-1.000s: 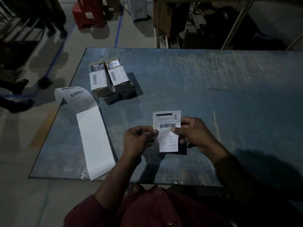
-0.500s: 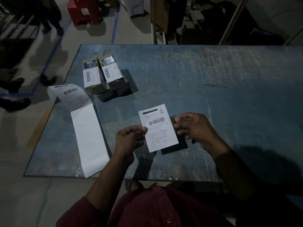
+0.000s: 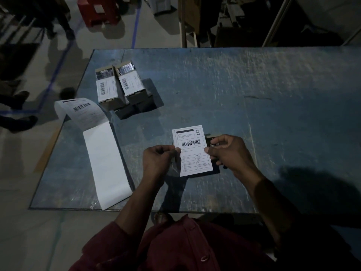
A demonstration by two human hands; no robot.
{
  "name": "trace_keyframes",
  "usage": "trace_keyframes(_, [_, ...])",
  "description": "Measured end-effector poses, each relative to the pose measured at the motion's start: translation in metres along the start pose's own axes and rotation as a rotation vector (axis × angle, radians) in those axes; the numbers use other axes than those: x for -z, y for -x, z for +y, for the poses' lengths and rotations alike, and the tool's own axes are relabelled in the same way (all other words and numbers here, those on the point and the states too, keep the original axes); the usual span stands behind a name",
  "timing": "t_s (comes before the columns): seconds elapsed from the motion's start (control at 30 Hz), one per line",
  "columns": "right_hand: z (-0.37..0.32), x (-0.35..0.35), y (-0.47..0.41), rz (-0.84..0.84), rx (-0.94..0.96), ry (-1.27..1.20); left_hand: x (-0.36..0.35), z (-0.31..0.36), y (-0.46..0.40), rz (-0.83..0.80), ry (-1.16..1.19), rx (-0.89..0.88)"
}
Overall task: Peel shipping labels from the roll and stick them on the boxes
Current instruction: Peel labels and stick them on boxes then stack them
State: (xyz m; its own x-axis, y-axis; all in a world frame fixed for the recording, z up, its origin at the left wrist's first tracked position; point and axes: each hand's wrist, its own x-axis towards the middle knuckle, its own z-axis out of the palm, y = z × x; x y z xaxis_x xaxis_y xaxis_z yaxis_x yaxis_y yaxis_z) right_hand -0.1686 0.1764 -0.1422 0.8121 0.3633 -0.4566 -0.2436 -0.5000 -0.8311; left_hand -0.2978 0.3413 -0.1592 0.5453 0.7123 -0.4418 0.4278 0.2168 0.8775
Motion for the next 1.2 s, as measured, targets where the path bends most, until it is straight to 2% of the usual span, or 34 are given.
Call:
trace_keyframes(0.93, [-0.020, -0.012, -0.002, 0.101, -0.071, 0.140, -0.009, -0.003, -0.016, 0.091, -0.238, -0.095])
trace_keyframes(1.2, [-0.023, -0.013, -0.001, 0.105, -0.086, 0.180, -0.009, -0.006, -0.019, 0.072, -0.226, -0.085])
